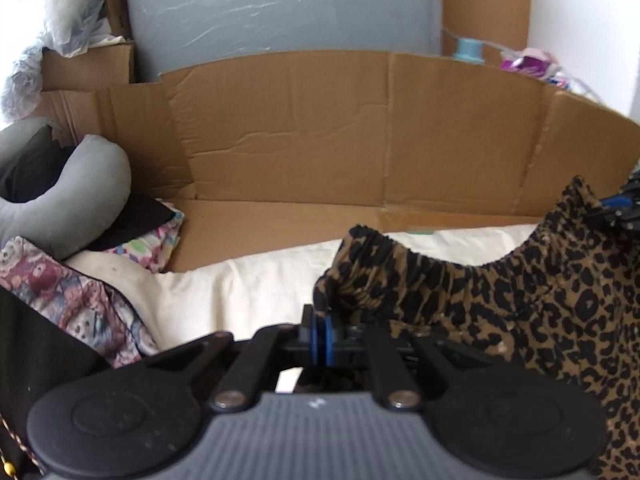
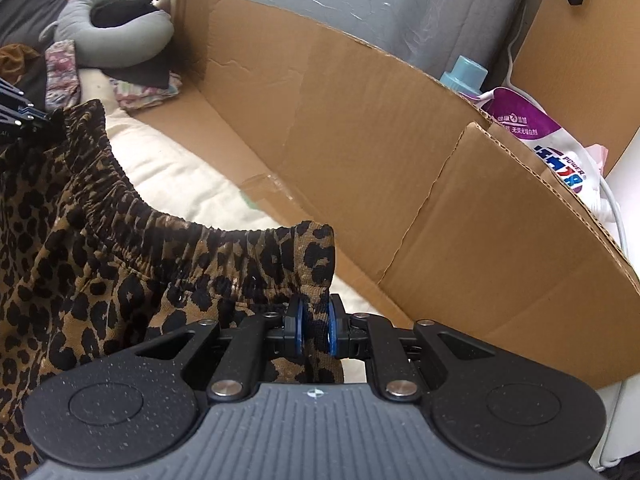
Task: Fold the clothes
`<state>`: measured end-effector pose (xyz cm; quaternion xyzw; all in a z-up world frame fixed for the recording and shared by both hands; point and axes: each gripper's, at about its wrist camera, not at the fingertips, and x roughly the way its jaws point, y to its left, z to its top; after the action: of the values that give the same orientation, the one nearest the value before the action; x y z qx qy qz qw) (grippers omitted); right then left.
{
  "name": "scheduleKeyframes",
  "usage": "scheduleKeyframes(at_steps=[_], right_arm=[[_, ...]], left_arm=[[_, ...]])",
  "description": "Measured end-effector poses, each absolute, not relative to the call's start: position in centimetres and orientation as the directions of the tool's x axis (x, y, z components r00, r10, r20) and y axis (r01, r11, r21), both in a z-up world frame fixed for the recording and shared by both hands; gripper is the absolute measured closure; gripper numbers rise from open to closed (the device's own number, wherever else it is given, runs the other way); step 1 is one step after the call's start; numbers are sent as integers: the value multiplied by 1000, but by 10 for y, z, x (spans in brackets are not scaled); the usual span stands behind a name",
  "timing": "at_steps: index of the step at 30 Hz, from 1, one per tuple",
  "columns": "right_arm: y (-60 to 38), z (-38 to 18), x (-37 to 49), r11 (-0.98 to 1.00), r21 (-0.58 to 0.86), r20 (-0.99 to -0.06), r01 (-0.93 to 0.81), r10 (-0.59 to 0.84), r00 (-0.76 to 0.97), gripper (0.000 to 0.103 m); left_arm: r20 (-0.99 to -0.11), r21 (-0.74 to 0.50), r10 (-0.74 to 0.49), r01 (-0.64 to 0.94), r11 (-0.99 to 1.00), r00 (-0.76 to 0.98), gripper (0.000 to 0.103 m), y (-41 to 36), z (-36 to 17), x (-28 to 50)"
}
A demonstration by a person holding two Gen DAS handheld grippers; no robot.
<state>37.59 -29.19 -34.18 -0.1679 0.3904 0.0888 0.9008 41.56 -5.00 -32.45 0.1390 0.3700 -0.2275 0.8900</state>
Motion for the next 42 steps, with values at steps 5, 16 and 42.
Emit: scheduleKeyframes(at_steps=[5, 16, 42], right_arm=[[-295, -364, 394, 940, -217, -748, -265, 15, 663, 77], [-330, -365, 342, 973, -116, -765, -201, 42, 643, 55], [-374, -357, 164, 988, -87, -806, -130, 7, 592, 55]], left_arm=[[-778, 68, -211, 414, 908, 592, 88, -47, -345, 432], [-771, 47, -239, 427, 903, 590, 73, -34, -327, 360], [-845, -99, -329, 482, 871, 422, 73, -42, -306, 194]])
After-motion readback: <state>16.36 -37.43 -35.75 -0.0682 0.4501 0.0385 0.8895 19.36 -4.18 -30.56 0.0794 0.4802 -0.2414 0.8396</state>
